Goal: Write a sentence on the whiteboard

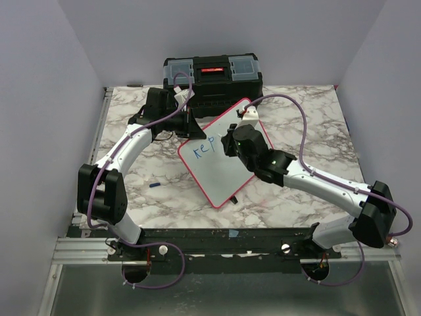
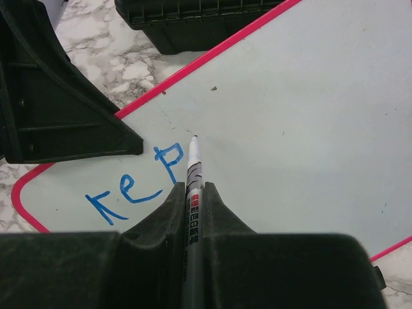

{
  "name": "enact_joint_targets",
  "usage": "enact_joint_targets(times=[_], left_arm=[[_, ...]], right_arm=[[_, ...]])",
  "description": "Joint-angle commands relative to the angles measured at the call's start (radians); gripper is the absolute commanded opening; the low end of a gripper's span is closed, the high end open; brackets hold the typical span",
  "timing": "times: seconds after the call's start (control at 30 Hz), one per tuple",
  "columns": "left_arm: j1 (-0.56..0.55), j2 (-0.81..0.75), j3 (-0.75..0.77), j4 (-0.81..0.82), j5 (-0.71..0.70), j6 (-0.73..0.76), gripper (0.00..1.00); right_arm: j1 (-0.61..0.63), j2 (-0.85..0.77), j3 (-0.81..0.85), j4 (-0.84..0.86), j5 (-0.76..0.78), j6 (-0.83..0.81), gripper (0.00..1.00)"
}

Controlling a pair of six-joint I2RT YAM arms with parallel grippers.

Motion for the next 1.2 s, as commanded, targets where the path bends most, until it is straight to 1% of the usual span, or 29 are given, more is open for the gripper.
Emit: enact_joint_targets(times=[0.0, 0.67, 0.93, 1.17], left_arm=[[-0.004, -0.027, 0.026, 0.051, 0.023, 0.018, 0.00], [-0.003, -0.017, 0.051, 0.054, 0.015, 0.025, 0.00], [-0.003, -0.014, 0.042, 0.065, 0.023, 0.020, 0.00], [-0.003, -0.014, 0.034, 0.068, 0.023, 0.020, 0.00]], right_arm=[[-0.006, -0.010, 0.024, -0.025, 0.016, -0.011, 0.01], [-0.009, -0.036, 0.021, -0.054, -0.050, -0.011, 0.01], [-0.009, -0.054, 0.002, -0.027, -0.207, -0.020, 0.01], [-0.008, -0.011, 0.016, -0.013, -0.281, -0.021, 0.01]])
